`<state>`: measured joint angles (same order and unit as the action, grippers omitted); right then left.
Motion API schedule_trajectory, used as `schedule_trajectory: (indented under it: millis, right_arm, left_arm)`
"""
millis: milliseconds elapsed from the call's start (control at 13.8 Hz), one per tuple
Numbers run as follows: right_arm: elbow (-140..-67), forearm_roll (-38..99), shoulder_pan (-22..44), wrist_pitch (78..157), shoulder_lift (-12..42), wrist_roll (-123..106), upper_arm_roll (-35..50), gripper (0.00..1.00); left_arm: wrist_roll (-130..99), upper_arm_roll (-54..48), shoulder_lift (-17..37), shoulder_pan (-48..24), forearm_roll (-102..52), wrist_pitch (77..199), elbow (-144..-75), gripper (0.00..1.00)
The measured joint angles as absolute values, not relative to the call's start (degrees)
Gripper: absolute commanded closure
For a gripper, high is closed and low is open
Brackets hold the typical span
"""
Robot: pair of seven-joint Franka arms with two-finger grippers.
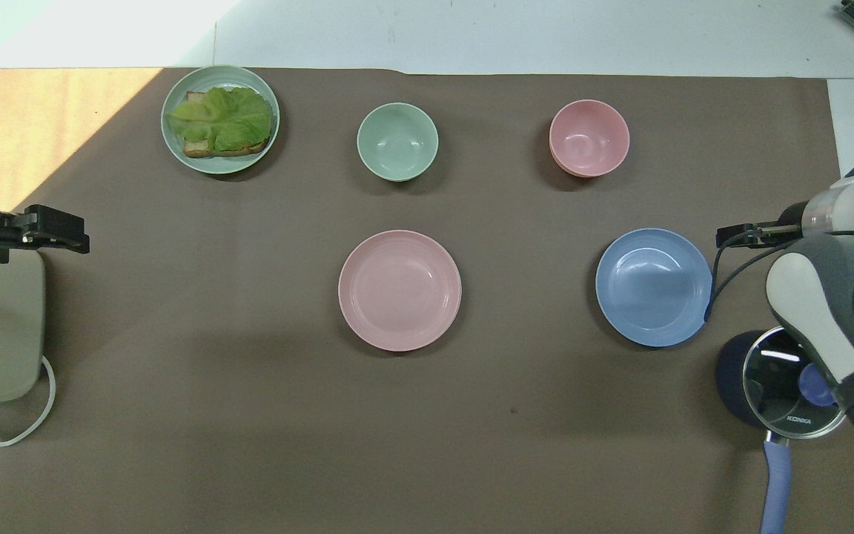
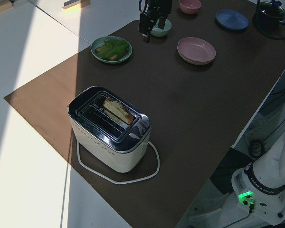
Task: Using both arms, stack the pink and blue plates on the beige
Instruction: 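Grasp the rim of the blue plate with the right gripper, then carry the blue plate with the right gripper onto the pink plate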
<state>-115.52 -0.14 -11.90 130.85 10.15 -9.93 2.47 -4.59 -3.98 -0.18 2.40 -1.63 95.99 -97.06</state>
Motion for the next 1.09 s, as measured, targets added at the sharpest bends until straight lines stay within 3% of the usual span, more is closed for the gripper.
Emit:
schedule_trajectory:
  millis: [218, 436, 654, 872, 1017, 1089]
  right_arm:
    - [-118.72, 1.88, -11.86, 133.15, 11.18, -10.02, 2.58, 0.01]
    - [-120.65, 7.81, -11.68, 133.79, 12.19, -13.32, 2.68, 0.1]
    - [-121.8, 9.03, -11.69, 134.27, 12.87, -14.24, 2.67, 0.31]
    - [-122.44, 10.63, -11.7, 134.28, 12.86, -14.29, 2.66, 0.77]
    - [-122.47, 10.88, -11.71, 134.31, 12.86, -14.29, 2.66, 1.0]
    - [-122.47, 11.01, -11.71, 134.33, 12.86, -14.29, 2.66, 1.0]
  left_arm:
    - [-4.57, -3.98, -0.23, 2.4, -1.6, 95.99, -97.06, 0.0]
    - [-4.55, -3.98, -0.23, 2.4, -1.59, 95.94, -97.07, 0.0]
    - [-4.55, -3.98, -0.23, 2.4, -1.58, 95.89, -97.07, 0.0]
    - [-4.56, -3.98, -0.23, 2.4, -1.58, 95.88, -97.07, 0.0]
    - [-4.56, -3.98, -0.23, 2.4, -1.58, 95.88, -97.07, 0.0]
    - [-4.55, -3.98, -0.23, 2.4, -1.58, 95.87, -97.07, 0.0]
